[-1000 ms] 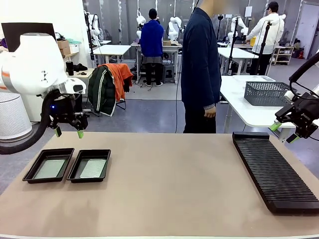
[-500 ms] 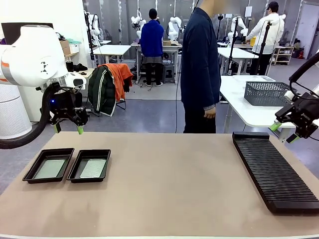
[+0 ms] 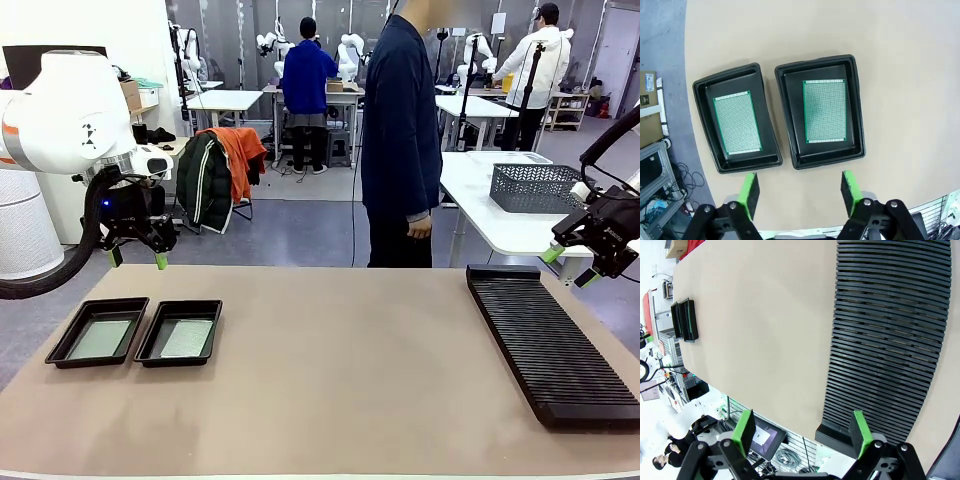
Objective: Inspect and transfer BCBs to ESD trays.
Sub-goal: Pick up the ESD tray and place it on the left side of the table.
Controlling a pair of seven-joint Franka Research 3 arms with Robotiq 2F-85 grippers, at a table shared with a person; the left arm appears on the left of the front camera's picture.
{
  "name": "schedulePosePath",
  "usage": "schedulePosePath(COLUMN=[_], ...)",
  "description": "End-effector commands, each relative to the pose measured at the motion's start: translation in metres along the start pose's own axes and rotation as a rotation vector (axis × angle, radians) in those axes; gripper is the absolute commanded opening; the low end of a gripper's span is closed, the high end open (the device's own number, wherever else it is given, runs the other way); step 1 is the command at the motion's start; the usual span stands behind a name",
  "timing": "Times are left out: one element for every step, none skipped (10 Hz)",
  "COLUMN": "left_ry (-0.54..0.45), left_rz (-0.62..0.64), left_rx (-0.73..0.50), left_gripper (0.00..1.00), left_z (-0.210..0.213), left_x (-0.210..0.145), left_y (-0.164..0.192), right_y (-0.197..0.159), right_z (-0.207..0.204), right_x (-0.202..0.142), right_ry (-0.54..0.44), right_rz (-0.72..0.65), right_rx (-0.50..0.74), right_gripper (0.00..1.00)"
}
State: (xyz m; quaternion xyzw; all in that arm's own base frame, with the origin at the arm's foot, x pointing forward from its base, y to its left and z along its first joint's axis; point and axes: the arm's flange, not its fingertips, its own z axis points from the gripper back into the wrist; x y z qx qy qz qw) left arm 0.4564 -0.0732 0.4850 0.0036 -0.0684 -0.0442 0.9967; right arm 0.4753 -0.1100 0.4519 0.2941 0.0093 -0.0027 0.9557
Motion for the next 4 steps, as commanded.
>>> schedulePosePath(left_ry=[-0.006, -0.006, -0.006, -0.006], left_rz=[-0.007, -0.007, -0.007, -0.007], left_rx=[0.001, 0.001, 0.001, 0.001], left_gripper=[0.87, 0.87, 0.87, 0.87], left_z=[-0.0025, -0.0025, -0.0025, -0.0025], left_x=[-0.0013, -0.0013, -0.0013, -0.0013], left_y=[0.0004, 0.0004, 0.0004, 0.0004], right_y=[0.0025, 0.0025, 0.0025, 0.0025], right_z=[-0.0019, -0.0019, -0.0019, -0.0019], right_x=[-0.0018, -0.0018, -0.0018, -0.0018], right_ry=[-0.018, -0.018, -0.018, -0.018], right_rz=[-0.023, -0.023, -0.023, -0.023], right_rx=[-0.018, -0.018, -0.018, -0.018], right_gripper=[1.0, 1.0, 1.0, 1.0])
